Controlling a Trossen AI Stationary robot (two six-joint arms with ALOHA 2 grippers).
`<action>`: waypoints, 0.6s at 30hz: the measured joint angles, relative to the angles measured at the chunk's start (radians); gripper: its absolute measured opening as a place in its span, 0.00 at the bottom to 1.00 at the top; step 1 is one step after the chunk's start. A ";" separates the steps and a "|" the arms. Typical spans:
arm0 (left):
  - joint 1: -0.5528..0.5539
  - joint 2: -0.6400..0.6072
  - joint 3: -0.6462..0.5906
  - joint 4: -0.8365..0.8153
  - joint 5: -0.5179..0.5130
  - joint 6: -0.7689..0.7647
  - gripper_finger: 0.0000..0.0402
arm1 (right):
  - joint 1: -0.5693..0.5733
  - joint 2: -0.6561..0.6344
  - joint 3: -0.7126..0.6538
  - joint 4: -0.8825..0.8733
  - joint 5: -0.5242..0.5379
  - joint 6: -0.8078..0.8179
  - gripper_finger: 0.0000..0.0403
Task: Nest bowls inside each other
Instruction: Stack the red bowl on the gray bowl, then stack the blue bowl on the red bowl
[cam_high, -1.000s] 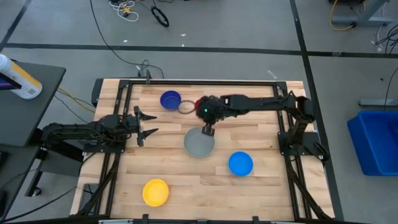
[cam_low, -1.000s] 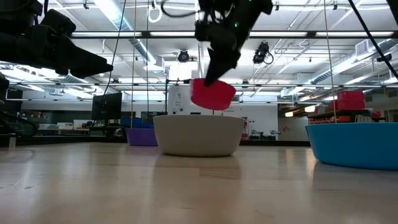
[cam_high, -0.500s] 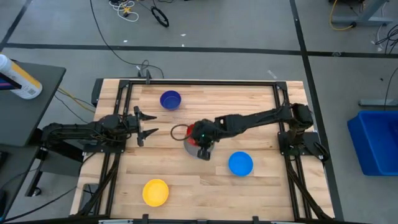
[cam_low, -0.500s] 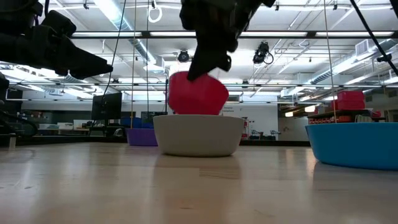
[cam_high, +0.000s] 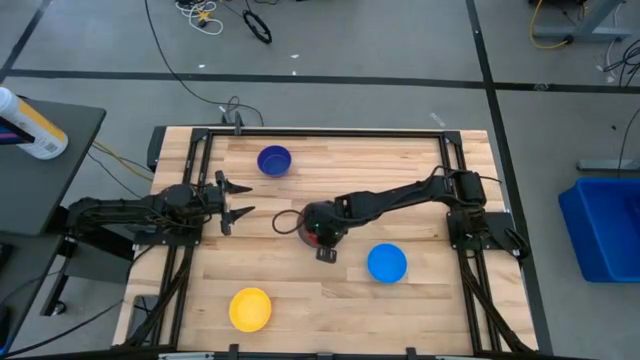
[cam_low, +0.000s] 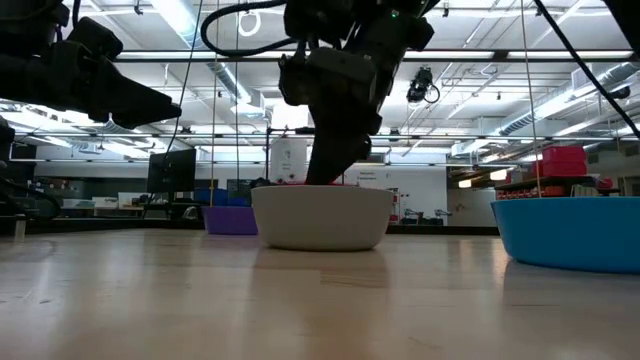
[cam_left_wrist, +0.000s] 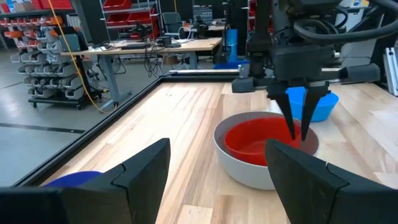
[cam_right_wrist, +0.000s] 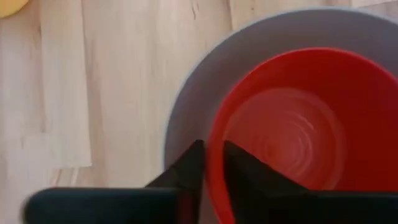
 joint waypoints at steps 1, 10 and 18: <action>0.000 0.000 0.000 0.000 0.000 0.000 0.67 | -0.001 0.000 0.000 0.005 0.000 0.000 0.22; 0.000 0.000 0.000 -0.007 0.001 0.000 0.67 | -0.001 -0.005 0.000 0.017 0.047 0.038 0.52; 0.000 0.000 0.000 -0.016 0.002 0.000 0.67 | 0.072 -0.091 0.000 -0.133 0.208 0.150 0.60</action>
